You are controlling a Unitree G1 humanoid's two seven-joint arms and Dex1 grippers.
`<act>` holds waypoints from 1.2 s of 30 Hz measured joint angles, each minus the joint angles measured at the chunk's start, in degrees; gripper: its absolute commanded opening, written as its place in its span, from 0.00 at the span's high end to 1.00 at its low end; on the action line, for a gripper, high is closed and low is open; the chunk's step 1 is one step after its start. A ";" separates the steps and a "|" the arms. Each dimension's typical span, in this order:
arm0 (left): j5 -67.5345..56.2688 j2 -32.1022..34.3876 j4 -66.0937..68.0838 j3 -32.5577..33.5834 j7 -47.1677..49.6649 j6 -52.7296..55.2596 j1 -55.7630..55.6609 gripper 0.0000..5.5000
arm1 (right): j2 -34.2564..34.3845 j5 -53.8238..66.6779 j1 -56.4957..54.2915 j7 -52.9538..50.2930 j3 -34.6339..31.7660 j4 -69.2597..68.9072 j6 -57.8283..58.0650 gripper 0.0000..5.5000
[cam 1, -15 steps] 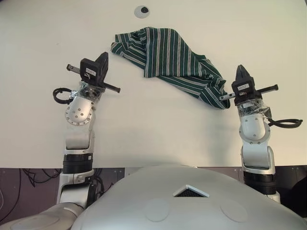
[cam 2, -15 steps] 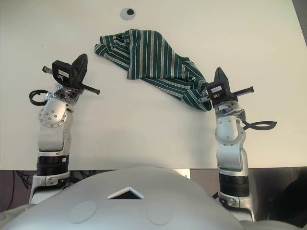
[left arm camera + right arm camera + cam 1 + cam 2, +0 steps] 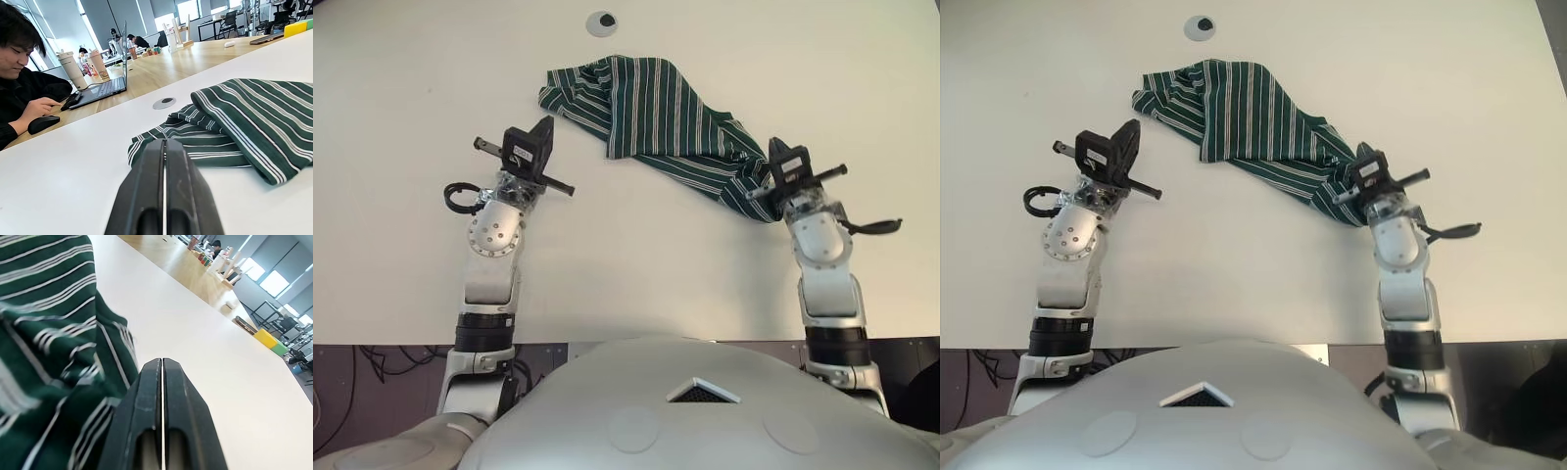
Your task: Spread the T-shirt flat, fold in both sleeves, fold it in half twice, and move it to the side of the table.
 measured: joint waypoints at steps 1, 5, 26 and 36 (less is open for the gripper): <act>0.02 -0.16 0.34 -0.07 0.09 -0.18 -0.06 1.00 | -0.02 0.14 -0.80 0.00 0.18 1.18 -0.13 1.00; 0.94 -0.62 1.38 -0.65 0.97 -0.69 -0.72 1.00 | -0.07 0.43 -4.96 0.45 1.67 8.23 -1.04 1.00; 1.21 -1.25 3.02 -1.02 1.05 -1.83 -0.86 1.00 | -4.74 -2.36 -6.59 11.89 19.14 11.60 -13.17 1.00; 0.97 -1.20 2.04 -0.45 0.11 -1.86 -0.57 1.00 | -12.68 -1.62 -0.82 23.62 27.63 0.77 -17.41 1.00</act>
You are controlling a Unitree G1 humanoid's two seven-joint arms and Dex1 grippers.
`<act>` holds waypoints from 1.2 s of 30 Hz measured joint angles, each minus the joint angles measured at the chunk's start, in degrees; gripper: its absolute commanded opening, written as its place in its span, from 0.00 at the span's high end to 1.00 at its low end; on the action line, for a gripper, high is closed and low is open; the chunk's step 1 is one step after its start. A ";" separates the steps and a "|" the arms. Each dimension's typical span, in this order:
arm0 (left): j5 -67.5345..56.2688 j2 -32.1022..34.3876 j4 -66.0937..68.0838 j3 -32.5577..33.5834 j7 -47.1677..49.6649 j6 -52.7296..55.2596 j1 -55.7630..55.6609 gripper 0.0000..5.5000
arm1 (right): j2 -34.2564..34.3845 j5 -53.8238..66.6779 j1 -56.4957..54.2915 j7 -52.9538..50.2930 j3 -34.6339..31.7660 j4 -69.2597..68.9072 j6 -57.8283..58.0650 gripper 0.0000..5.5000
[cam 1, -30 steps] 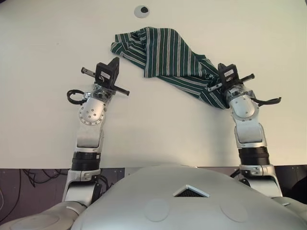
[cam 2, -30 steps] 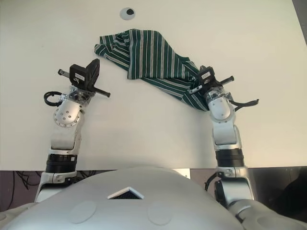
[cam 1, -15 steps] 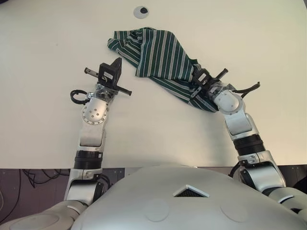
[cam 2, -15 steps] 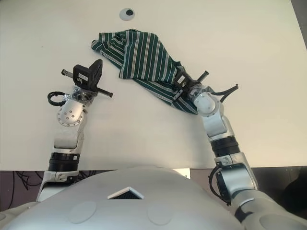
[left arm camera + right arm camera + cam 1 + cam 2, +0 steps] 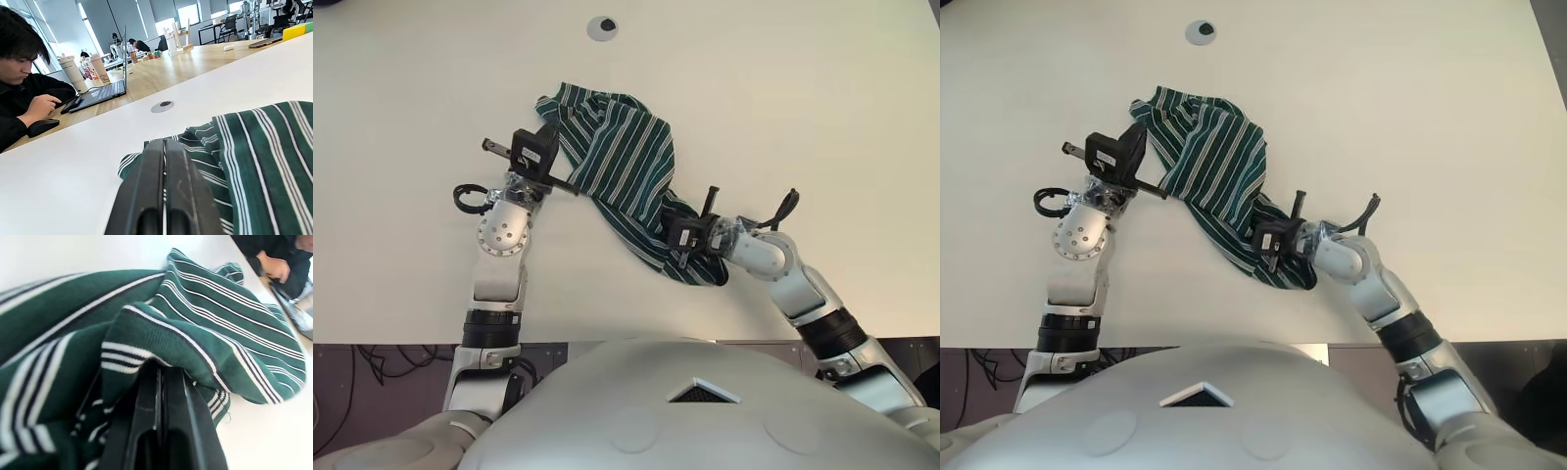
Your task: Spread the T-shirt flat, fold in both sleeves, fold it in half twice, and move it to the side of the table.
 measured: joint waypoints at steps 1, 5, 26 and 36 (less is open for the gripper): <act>0.00 0.00 -0.29 0.01 -0.13 0.00 0.20 1.00 | -1.27 0.66 0.47 1.12 0.16 -1.15 0.00 1.00; 0.03 0.00 -1.05 -0.03 -0.41 0.00 0.65 1.00 | -2.96 2.72 2.12 2.78 0.40 -3.21 0.09 1.00; 0.11 1.20 -0.07 0.08 -1.27 -1.17 0.99 1.00 | 6.12 25.17 7.51 -9.71 -27.82 -6.19 29.61 0.60; 0.19 1.08 0.13 -0.06 -0.87 -1.38 1.51 1.00 | 7.96 34.14 2.89 -6.60 -31.78 -2.41 37.56 0.67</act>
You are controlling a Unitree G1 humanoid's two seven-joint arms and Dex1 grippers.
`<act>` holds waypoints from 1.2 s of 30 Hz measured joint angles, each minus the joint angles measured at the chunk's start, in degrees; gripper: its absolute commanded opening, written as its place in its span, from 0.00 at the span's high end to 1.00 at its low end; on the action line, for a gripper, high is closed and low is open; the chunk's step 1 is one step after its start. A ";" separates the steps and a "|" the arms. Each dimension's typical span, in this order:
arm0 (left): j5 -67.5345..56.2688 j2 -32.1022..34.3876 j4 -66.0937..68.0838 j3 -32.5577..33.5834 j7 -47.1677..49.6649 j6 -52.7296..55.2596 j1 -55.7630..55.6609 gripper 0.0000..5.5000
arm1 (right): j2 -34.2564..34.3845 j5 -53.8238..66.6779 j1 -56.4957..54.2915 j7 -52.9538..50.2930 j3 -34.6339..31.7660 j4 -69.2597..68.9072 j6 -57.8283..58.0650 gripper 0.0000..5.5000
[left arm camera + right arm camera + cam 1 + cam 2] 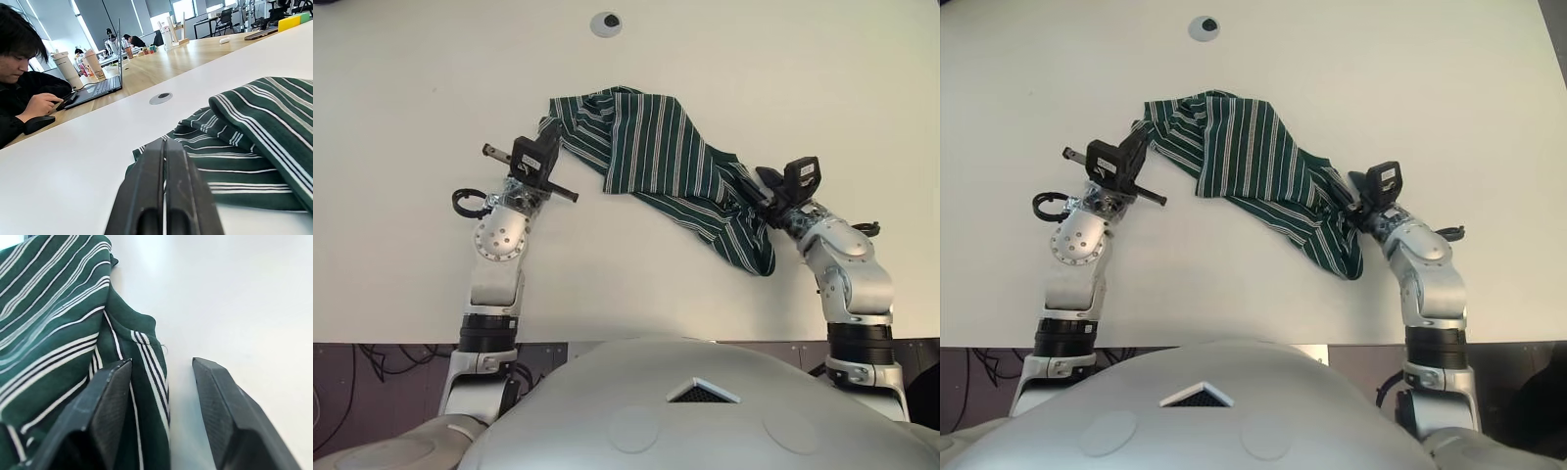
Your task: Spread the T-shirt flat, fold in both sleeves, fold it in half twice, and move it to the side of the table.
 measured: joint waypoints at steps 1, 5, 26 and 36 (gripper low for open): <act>0.03 -0.06 -0.18 -0.02 0.19 0.00 0.14 1.00 | -0.17 0.16 -0.57 0.92 0.16 0.65 0.24 0.70; 0.09 -0.26 -0.42 -0.38 0.80 -0.01 0.21 1.00 | -0.16 1.35 -1.11 2.77 0.23 2.16 1.05 0.81; 2.20 -4.45 11.04 -3.95 3.24 -4.76 -9.04 1.00 | -14.26 -54.61 -11.13 -22.21 16.41 11.49 -38.15 1.00; 2.59 -6.21 19.31 -4.37 4.06 -10.93 -14.29 1.00 | -20.47 -56.50 -14.66 -19.27 10.95 -7.53 -45.60 1.00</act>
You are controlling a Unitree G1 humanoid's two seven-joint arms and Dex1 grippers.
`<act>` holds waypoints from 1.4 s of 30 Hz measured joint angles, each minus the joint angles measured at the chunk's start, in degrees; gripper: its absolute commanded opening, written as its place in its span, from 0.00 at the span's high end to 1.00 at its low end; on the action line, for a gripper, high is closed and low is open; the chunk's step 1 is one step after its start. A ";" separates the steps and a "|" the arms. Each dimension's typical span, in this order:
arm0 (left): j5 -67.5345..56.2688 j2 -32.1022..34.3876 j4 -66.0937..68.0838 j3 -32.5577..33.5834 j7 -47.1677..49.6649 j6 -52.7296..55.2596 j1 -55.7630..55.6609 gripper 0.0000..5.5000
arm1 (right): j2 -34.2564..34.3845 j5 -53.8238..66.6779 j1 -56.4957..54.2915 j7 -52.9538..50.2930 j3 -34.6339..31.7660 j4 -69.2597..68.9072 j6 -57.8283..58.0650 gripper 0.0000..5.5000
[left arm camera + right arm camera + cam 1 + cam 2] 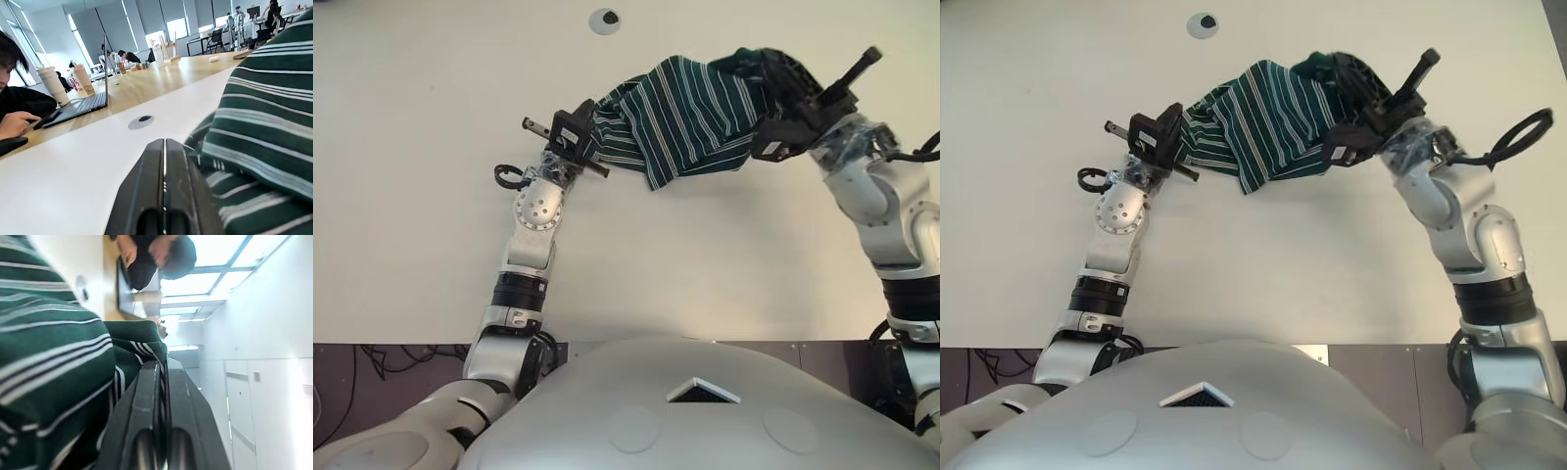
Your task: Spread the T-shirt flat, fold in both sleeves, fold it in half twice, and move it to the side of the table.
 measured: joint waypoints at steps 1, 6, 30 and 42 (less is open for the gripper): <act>-0.14 0.00 0.01 0.03 -0.05 -0.75 -0.11 1.00 | -0.05 0.45 0.44 0.35 -0.18 -1.10 -1.20 1.00; -1.53 0.06 -0.12 0.43 -1.15 -3.91 -0.60 1.00 | -1.39 3.77 4.74 0.65 -4.64 -5.08 -6.04 1.00; -13.48 4.10 18.00 -2.27 -31.78 -0.28 -23.16 1.00 | -5.99 -21.89 17.43 -18.57 -7.24 -4.00 -23.66 1.00; -5.09 -5.36 40.38 -7.00 -32.24 3.06 -37.30 1.00 | -4.18 -1.30 28.01 7.44 5.24 0.61 -16.70 1.00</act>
